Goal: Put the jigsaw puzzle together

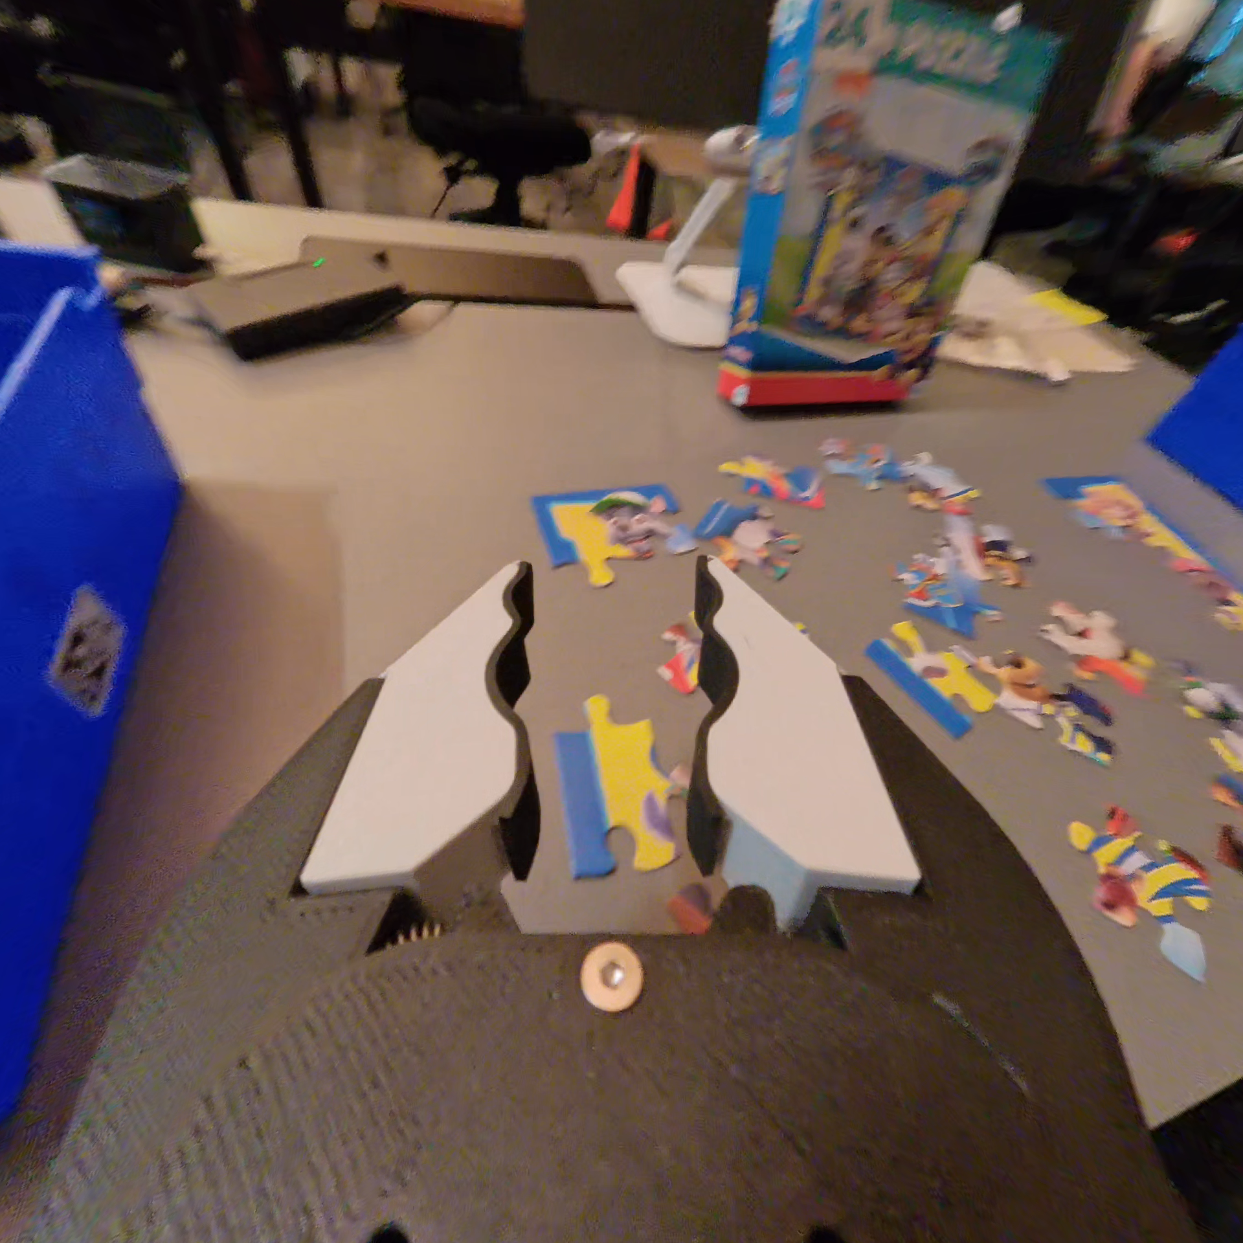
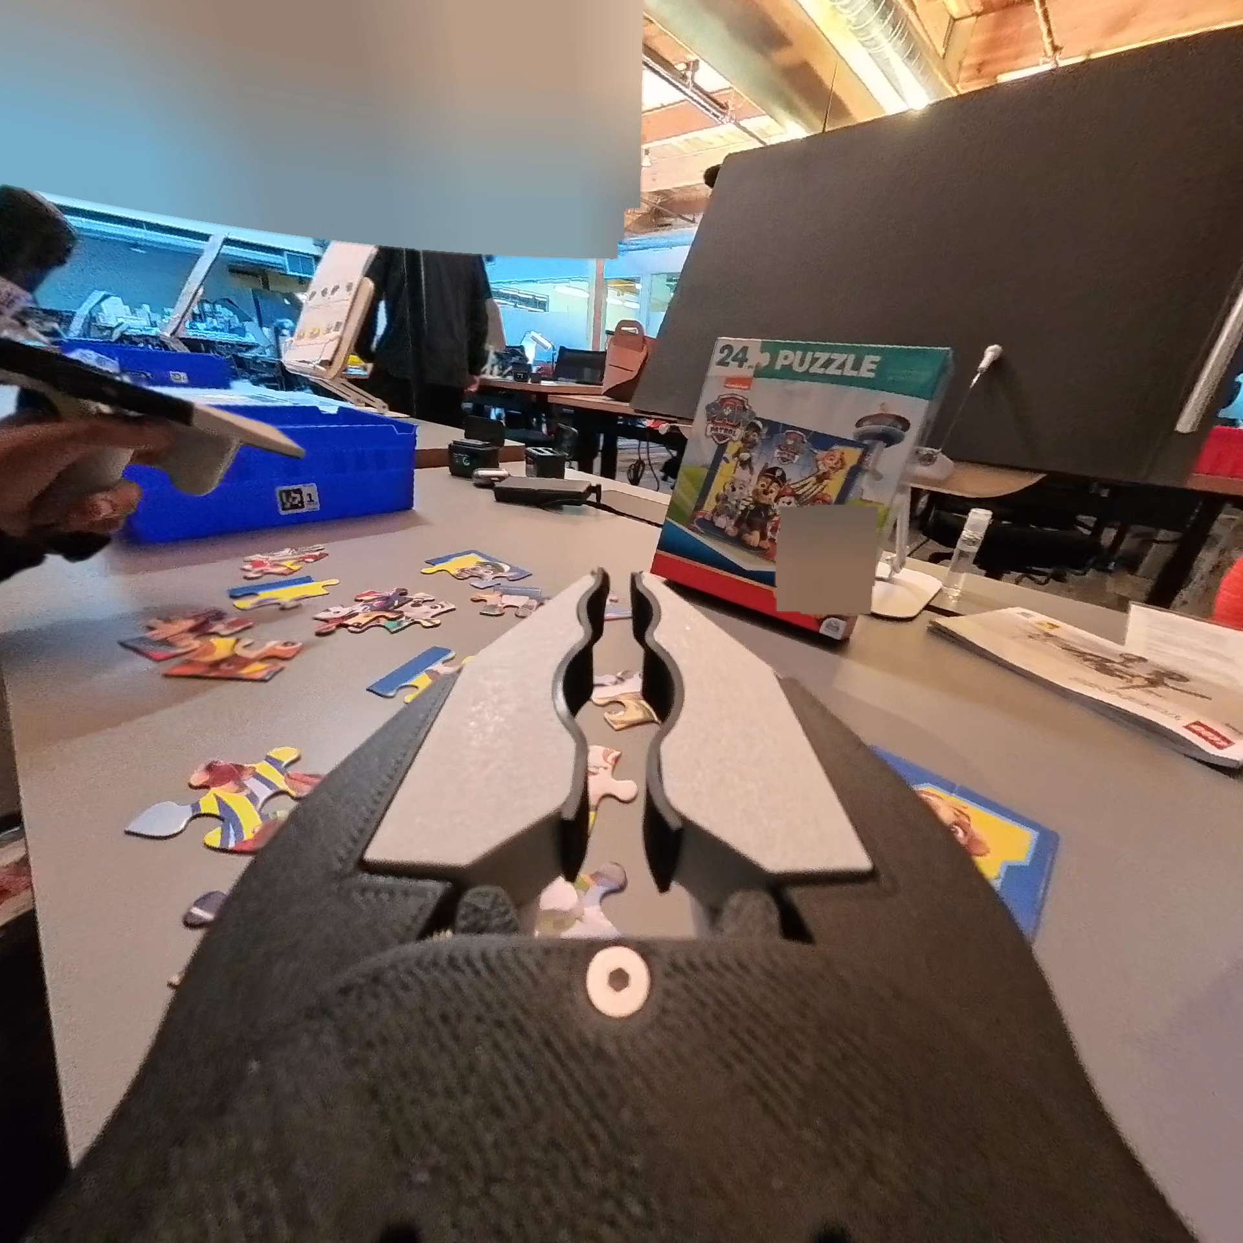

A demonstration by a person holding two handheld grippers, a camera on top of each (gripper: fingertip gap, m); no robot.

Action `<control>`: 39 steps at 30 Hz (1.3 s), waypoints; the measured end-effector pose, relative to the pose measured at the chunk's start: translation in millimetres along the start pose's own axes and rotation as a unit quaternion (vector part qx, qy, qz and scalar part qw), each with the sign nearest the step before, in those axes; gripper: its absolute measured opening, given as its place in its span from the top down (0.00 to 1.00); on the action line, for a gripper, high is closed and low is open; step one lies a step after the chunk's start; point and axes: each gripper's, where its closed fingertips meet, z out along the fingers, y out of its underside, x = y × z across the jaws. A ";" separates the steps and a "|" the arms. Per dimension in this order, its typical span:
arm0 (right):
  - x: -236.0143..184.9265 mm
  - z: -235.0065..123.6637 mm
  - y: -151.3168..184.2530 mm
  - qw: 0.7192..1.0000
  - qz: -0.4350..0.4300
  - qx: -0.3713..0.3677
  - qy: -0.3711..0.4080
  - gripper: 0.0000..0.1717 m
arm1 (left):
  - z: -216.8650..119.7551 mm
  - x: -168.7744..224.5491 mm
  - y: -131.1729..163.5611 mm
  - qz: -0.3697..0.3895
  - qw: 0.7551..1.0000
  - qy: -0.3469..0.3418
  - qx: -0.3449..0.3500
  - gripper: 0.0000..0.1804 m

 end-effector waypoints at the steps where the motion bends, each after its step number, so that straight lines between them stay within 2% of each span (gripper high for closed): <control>1: 0.9 0.1 0.1 1.000 0.003 0.000 0.001 0.97 | -1.6 -8.7 5.1 -0.007 1.000 -0.011 -0.018 0.73; 6: 2.5 0.8 1.4 1.000 0.006 -0.003 0.003 0.97 | -0.2 -24.0 33.6 -0.020 0.994 -0.023 -0.103 0.71; 14: 5.1 3.8 5.1 1.000 -0.012 -0.017 0.016 0.97 | 0.4 -17.0 44.3 -0.004 0.993 -0.007 -0.119 0.77; 18: 6.4 5.3 8.1 0.999 -0.017 -0.026 0.021 0.97 | -11.8 -21.2 36.1 0.006 0.994 -0.004 -0.113 0.80; 25: 3.6 6.4 9.4 0.999 -0.026 -0.031 0.017 0.97 | -30.7 -21.2 10.8 0.012 0.998 -0.003 -0.062 0.82; 30: 2.7 5.6 8.1 0.999 -0.027 -0.027 0.015 0.97 | -30.0 2.5 8.7 0.021 0.997 0.039 -0.065 0.84; 36: 3.0 3.4 5.6 1.000 -0.020 -0.019 0.014 0.97 | -17.8 47.0 26.9 0.066 0.986 0.103 -0.110 0.85; 39: 3.3 3.1 5.1 1.000 -0.016 -0.017 0.013 0.97 | -15.9 86.3 27.6 0.045 0.977 0.180 -0.105 0.84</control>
